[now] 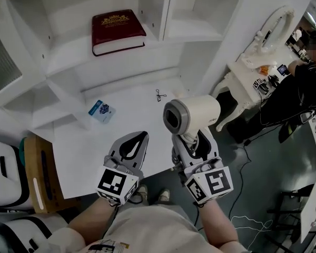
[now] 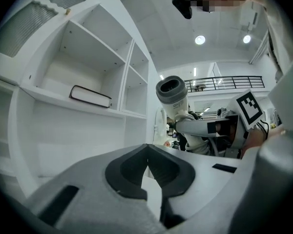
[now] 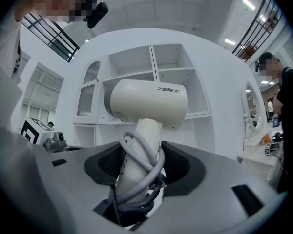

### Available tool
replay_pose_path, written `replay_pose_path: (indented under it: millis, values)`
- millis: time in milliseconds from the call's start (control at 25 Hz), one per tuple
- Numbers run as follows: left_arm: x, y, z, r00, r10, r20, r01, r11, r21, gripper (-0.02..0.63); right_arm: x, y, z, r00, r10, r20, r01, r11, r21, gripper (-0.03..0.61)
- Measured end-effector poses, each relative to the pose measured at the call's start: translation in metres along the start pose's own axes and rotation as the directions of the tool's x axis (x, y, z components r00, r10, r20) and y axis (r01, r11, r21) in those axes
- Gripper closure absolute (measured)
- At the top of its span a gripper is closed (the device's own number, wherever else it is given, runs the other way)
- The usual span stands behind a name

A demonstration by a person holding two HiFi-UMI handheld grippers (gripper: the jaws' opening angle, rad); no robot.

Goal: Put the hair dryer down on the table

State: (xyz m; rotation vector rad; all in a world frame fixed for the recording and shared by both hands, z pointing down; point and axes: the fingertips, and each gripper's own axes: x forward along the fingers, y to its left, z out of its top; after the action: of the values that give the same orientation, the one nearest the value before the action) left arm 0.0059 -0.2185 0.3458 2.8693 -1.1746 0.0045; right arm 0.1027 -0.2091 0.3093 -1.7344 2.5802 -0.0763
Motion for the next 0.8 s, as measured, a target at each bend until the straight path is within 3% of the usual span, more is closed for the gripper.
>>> replay_pose_path:
  millis: [200, 360, 560, 800]
  values:
    - [0.027, 0.026, -0.030, 0.997, 0.054, -0.048, -0.058, 0.994, -0.091, 0.600, 0.042, -0.016, -0.028, 0.998, -0.022, -0.064, 0.023, 1.000, 0.018, 0.356]
    - [0.046, 0.054, -0.065, 0.989, 0.095, -0.116, -0.109, 0.987, -0.121, 0.600, 0.077, -0.034, -0.062, 0.990, -0.043, -0.131, 0.042, 0.999, -0.011, 0.356]
    - [0.070, 0.079, -0.110, 0.972, 0.129, -0.194, -0.159, 0.977, -0.144, 0.600, 0.114, -0.051, -0.114, 0.977, -0.043, -0.208, 0.050, 0.998, 0.028, 0.356]
    - [0.086, 0.118, -0.165, 0.942, 0.206, -0.264, -0.261, 0.945, -0.196, 0.600, 0.155, -0.058, -0.181, 0.947, 0.002, -0.321, 0.007, 1.000, 0.029, 0.356]
